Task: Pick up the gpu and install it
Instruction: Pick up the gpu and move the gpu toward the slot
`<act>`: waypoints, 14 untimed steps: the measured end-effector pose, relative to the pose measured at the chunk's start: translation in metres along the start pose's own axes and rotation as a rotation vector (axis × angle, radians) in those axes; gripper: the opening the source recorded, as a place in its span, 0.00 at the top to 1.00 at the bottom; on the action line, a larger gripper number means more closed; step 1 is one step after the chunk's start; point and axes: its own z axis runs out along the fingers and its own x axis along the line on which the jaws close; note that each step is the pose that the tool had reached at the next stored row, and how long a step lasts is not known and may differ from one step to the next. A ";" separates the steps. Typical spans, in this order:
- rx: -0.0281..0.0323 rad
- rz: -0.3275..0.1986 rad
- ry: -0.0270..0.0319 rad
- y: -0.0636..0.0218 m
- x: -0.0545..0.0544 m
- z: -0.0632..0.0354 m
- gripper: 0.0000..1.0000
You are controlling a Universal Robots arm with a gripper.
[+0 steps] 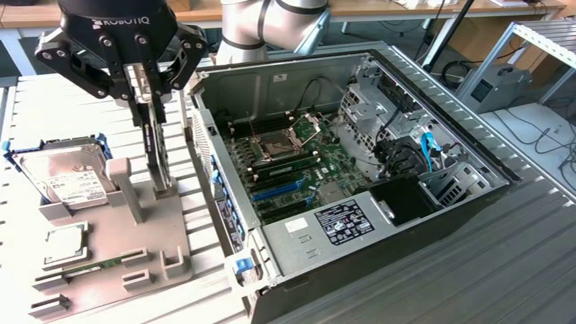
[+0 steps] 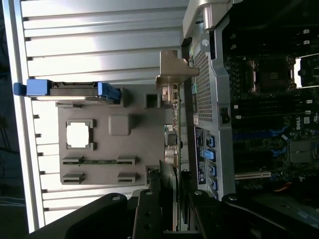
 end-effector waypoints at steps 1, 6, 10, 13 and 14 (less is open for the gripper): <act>0.0002 0.000 -0.0001 0.0001 -0.001 0.0000 0.74; 0.0022 0.000 -0.0002 0.0003 -0.004 0.0001 0.74; 0.0031 0.000 -0.0002 0.0005 -0.007 0.0002 0.74; 0.0036 0.000 -0.0003 0.0008 -0.010 0.0003 0.74; 0.0038 0.000 -0.0003 0.0009 -0.011 0.0003 0.74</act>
